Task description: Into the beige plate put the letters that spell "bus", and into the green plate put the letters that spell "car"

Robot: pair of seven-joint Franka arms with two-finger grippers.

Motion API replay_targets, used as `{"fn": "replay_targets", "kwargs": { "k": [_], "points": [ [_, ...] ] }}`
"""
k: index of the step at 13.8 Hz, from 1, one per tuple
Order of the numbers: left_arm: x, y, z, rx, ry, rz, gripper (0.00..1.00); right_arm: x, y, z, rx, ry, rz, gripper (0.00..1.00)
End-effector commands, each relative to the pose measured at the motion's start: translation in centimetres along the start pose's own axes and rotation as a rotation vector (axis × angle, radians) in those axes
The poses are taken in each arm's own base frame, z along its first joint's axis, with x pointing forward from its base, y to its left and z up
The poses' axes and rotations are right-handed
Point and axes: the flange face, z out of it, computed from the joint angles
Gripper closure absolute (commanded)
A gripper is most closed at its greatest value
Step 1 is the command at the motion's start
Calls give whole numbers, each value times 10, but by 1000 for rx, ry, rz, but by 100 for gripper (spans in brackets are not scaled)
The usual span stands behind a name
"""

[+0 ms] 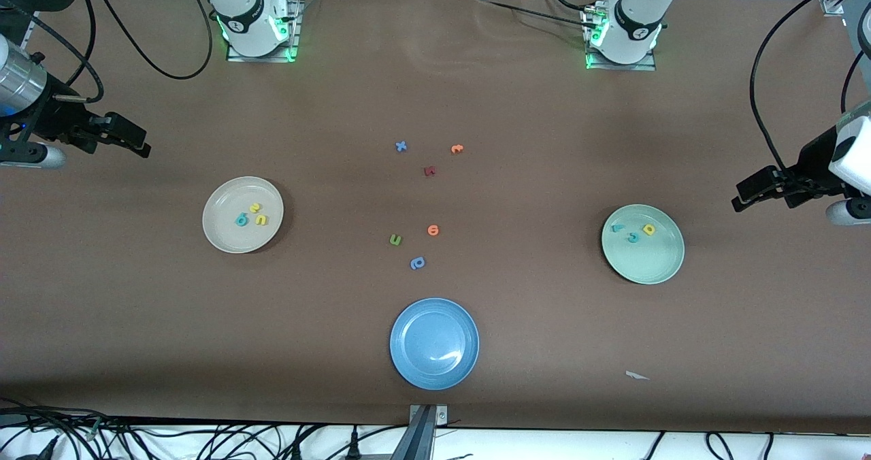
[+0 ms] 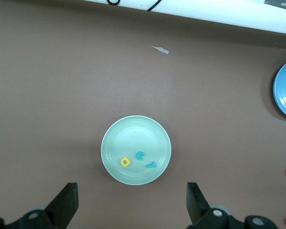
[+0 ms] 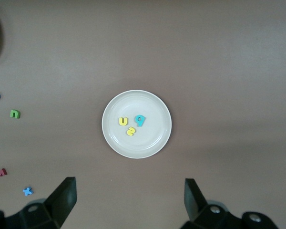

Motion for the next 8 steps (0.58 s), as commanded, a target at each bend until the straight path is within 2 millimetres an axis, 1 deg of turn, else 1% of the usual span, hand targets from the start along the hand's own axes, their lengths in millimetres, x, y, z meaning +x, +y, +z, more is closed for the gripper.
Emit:
{"fn": "replay_targets", "kwargs": {
  "k": [1, 3, 5, 8],
  "points": [
    [-6, 4, -9, -21, 21, 28, 0, 1, 2, -4, 19, 1, -3, 0],
    [-8, 12, -9, -12, 15, 89, 0, 1, 3, -4, 19, 1, -1, 0],
    [-7, 10, -11, -13, 15, 129, 0, 1, 3, -3, 19, -1, -1, 0],
    [-6, 9, -10, -13, 14, 129, 0, 1, 3, -3, 19, -1, -1, 0]
  ]
}}
